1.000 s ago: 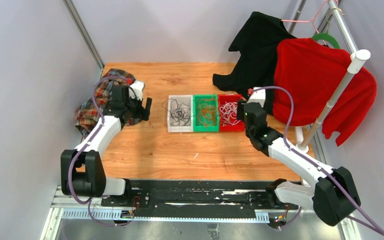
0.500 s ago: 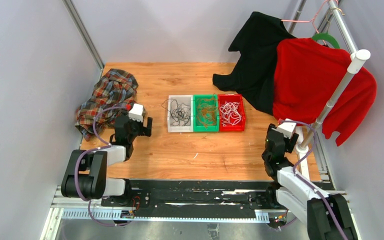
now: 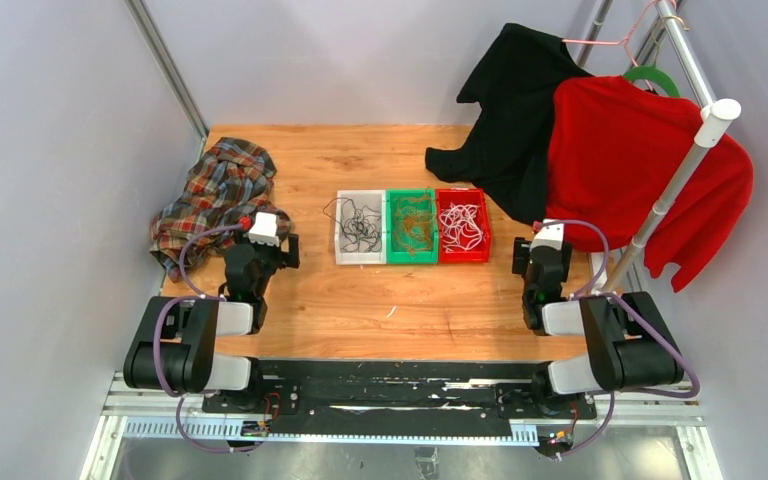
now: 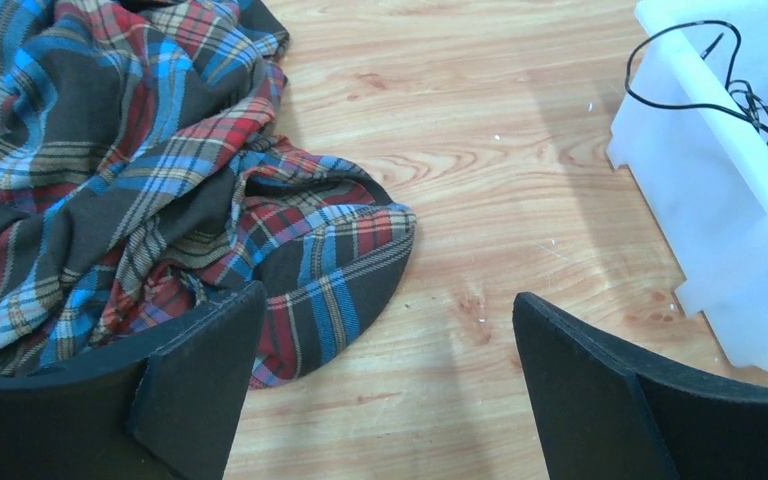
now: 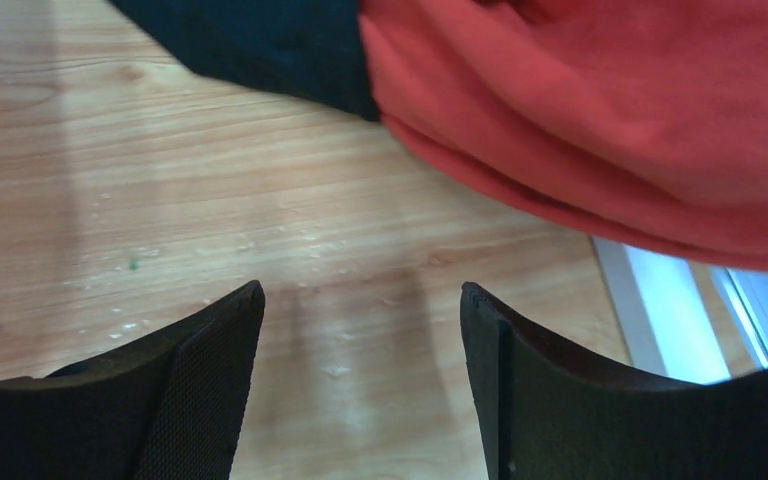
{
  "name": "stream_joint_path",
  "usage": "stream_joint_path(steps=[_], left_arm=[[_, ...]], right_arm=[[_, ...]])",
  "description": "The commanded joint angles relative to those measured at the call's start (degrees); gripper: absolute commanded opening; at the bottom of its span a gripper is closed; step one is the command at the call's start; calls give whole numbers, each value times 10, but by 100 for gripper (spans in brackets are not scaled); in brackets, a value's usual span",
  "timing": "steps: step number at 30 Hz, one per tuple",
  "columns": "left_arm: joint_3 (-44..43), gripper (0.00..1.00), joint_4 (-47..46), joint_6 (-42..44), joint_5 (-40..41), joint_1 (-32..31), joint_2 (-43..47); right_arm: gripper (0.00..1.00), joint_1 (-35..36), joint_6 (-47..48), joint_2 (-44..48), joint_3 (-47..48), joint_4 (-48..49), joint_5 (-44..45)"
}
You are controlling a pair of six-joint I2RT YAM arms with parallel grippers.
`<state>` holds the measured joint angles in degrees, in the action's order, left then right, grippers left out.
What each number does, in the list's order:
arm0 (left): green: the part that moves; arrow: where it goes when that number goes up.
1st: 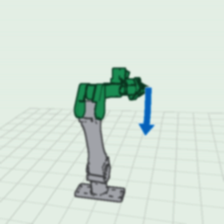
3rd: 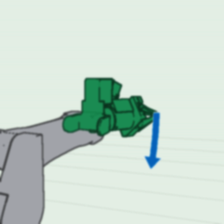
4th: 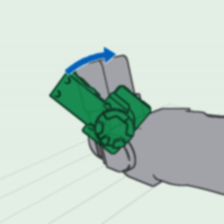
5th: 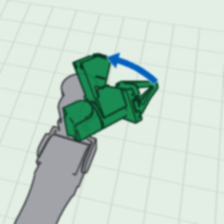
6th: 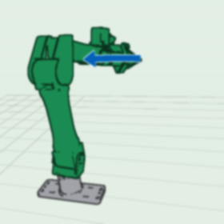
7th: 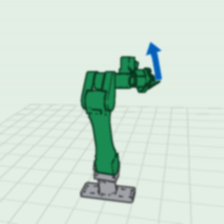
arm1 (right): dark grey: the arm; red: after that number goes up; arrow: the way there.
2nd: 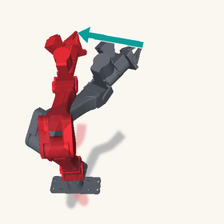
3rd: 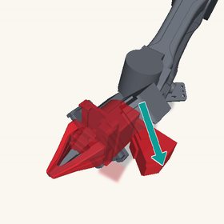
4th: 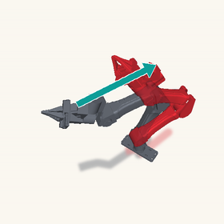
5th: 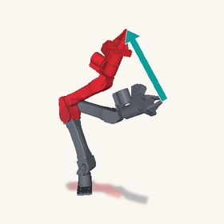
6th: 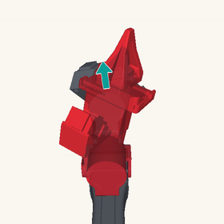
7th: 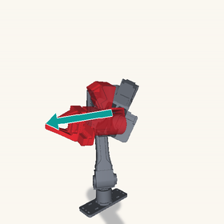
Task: Untangle the cables
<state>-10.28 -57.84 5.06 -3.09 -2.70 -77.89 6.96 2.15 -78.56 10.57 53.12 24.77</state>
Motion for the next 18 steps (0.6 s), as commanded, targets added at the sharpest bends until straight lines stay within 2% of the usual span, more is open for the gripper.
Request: stream_joint_path(steps=[1, 18], left_arm=[[-3, 98, -40, -10, 22, 4, 1], [-8, 98, -34, -17, 42, 4, -2]], right_arm=[[72, -18, 28, -16, 27, 37, -74], [72, -20, 29, -14, 22, 49, -73]])
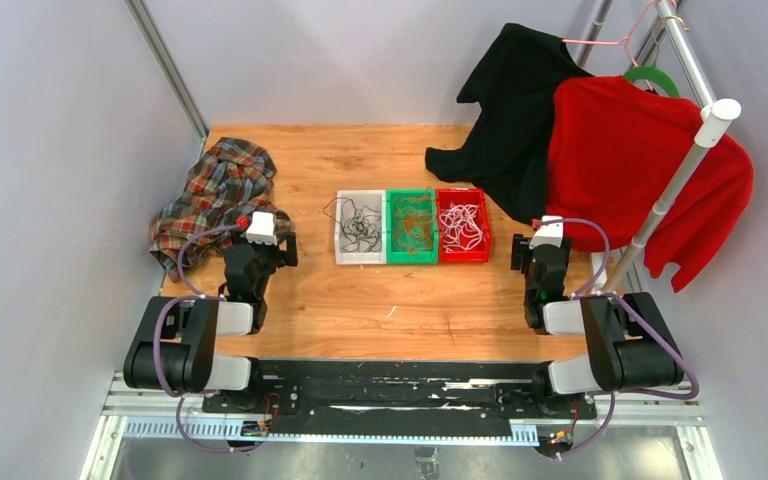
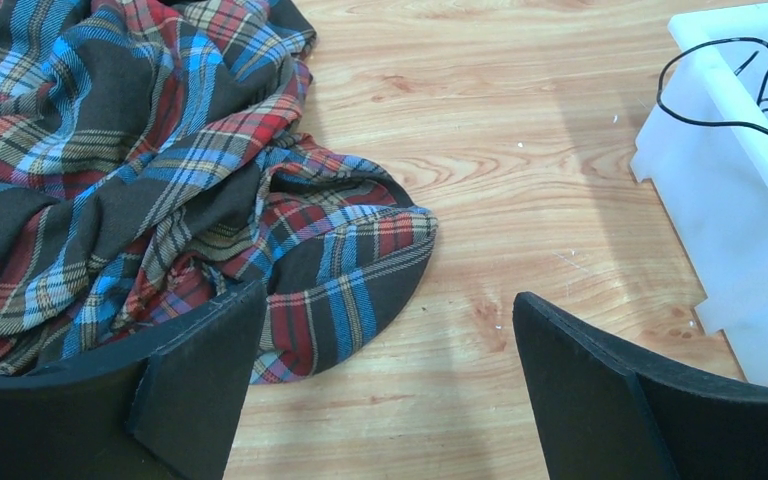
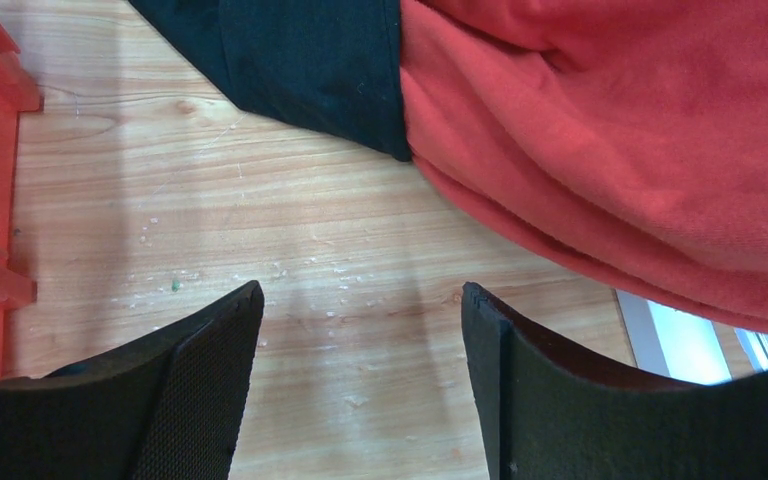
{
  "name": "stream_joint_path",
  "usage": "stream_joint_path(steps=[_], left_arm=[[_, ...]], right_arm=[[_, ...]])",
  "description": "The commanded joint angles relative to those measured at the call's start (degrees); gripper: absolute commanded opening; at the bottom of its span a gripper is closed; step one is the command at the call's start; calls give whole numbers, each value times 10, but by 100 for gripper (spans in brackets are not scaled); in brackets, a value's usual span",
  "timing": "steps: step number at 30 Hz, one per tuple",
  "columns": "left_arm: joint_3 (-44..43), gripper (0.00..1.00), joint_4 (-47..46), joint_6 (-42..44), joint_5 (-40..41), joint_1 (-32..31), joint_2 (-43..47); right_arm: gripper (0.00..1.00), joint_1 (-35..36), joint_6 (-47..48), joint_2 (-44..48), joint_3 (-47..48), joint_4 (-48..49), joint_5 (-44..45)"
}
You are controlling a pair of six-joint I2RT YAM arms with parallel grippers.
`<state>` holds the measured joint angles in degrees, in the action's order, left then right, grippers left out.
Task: Untangle the cables
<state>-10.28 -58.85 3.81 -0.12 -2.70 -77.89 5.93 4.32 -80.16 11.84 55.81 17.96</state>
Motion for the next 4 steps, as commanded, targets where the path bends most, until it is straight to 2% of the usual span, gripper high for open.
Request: stream_joint_path(steps=[1, 4], left_arm=[[-9, 98, -23, -4, 12, 4, -3], [-6, 98, -25, -7, 19, 4, -1]], right_arm=[[72, -9, 8, 2, 9, 21, -5], [72, -9, 8, 2, 9, 21, -5]])
